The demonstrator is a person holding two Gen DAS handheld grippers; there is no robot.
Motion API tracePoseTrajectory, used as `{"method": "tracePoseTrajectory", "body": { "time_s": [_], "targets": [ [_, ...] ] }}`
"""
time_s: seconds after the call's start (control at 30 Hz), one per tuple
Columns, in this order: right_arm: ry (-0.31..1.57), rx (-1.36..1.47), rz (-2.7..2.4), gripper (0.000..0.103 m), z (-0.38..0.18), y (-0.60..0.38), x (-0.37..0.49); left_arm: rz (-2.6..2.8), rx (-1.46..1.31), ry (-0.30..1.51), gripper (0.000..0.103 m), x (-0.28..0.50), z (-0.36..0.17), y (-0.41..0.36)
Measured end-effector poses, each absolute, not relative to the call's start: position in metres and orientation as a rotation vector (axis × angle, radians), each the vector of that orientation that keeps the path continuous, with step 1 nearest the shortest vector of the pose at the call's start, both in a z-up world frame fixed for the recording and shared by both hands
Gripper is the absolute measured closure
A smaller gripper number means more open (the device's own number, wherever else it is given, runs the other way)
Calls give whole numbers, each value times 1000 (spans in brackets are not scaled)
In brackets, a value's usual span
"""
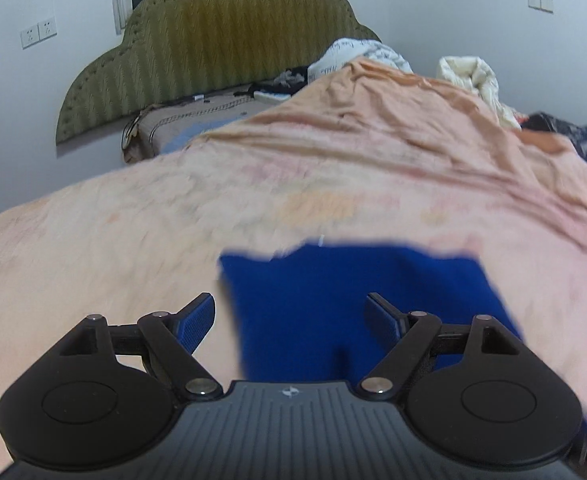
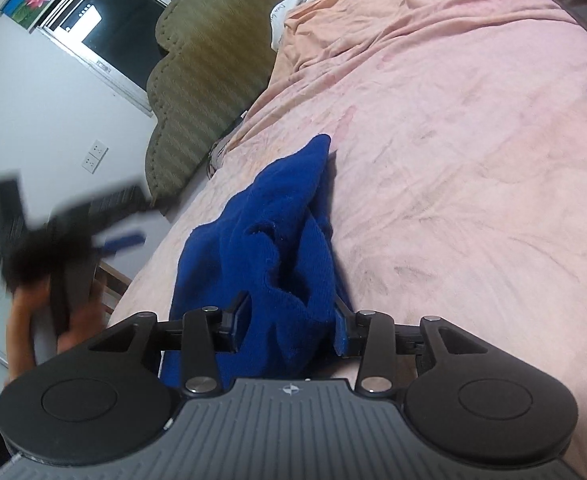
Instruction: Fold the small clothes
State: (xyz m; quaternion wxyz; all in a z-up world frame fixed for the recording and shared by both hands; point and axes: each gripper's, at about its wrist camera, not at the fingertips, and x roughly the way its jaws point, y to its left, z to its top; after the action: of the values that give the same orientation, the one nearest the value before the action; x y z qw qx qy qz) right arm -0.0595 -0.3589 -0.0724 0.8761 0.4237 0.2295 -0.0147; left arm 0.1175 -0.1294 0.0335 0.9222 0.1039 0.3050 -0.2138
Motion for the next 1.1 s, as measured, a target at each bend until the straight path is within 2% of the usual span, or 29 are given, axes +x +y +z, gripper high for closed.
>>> {"method": "tracePoseTrajectory", "body": {
  "time_s": [0.23, 0.33, 0.37, 0.47, 0.53, 0.57, 0.6, 0.67, 0.77, 0.87, 0.97, 1.07, 1.1],
  "targets": [
    [484, 937, -24, 55, -76, -364, -58, -470, 91, 778, 21, 81, 1, -70],
    [494, 912, -28, 72, -74, -362, -53, -500, 114, 787, 21, 67, -6, -68],
    [505, 896, -38, 88, -74, -361, -52, -506, 155, 778, 21, 62, -8, -71],
    [545, 866, -59, 90, -77, -360, -50, -491, 262, 731, 21, 54, -9, -76],
    [560, 845, -36, 84, -75, -364, -50, -502, 267, 701, 21, 60, -1, -77],
    [559, 840, -36, 76, -71, -368, -49, -503, 252, 691, 21, 66, 4, -78],
    [551, 836, -32, 59, -67, -374, -47, -509, 230, 685, 21, 74, 8, -79],
    [543, 814, -7, 34, -55, -383, -34, -513, 164, 687, 21, 96, 15, -83],
    [535, 724, -33, 35, -40, -393, -1, -532, 56, 721, 21, 133, 14, -89],
    [587, 755, -38, 35, -45, -407, 39, -526, -75, 792, 21, 175, 6, -92],
    [632, 778, 7, 46, -51, -410, 70, -524, -209, 850, 21, 210, -5, -91],
    [643, 653, 28, 72, -45, -397, 82, -543, -289, 889, 24, 233, -16, -94],
    [645, 601, 12, 82, -43, -392, 84, -557, -303, 895, 47, 237, -20, -96]
  ]
}}
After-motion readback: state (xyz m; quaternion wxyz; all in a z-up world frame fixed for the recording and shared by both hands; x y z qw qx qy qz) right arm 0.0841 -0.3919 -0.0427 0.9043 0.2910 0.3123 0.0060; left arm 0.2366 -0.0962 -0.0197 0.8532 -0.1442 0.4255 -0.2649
